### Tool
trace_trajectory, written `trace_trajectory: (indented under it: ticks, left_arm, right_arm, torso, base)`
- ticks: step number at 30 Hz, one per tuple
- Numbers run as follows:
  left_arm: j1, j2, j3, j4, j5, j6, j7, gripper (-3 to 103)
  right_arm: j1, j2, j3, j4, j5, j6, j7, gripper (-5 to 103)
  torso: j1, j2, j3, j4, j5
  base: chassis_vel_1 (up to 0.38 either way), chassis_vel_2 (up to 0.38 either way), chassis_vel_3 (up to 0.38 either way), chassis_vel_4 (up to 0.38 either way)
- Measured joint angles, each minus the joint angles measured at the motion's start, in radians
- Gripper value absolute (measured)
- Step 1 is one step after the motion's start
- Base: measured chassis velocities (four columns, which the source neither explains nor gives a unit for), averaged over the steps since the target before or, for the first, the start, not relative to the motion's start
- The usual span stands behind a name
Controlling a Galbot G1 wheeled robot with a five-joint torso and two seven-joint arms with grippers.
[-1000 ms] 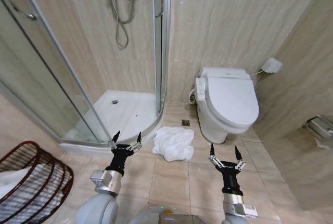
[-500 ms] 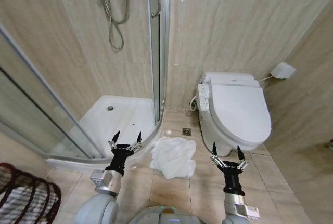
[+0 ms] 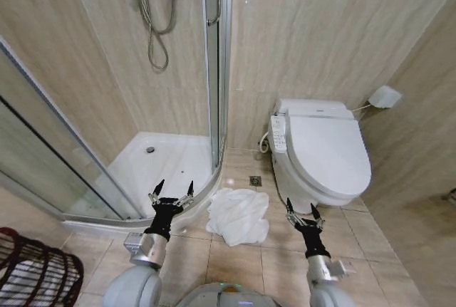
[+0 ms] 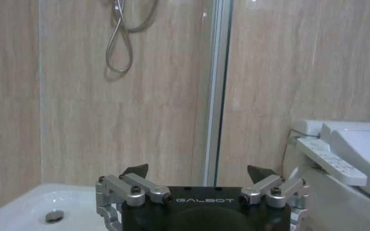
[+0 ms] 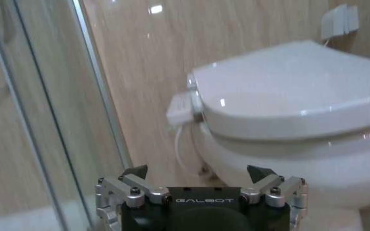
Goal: Discard the used towel into the hamper.
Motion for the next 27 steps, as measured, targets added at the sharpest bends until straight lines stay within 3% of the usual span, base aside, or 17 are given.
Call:
trace_trajectory:
  ticks: [8,15,27]
  left_arm:
    - [0.000,0.000,0.000,0.000,0.000,0.000,0.000,100]
    - [0.000,0.000,0.000,0.000,0.000,0.000,0.000,100]
    - [0.000,0.000,0.000,0.000,0.000,0.000,0.000,100]
  right_arm:
    - [0.145,-0.010,-0.052,-0.165,-0.015,-0.076,-0.011,100]
    - [0.240,-0.046,-0.091,-0.279,-0.028,-0.100,-0.017,100]
    - [0.362,-0.081,-0.218,-0.410,-0.041,-0.085,-0.045,100]
  torso:
    - [0.000,0.000,0.000,0.0001,-0.0001]
    - [0.000,0.000,0.000,0.0001,-0.0002]
    - [0.000,0.000,0.000,0.0000,-0.0003]
  base:
    - [0.000,0.000,0.000,0.000]
    - [0.000,0.000,0.000,0.000]
    - [0.000,0.000,0.000,0.000]
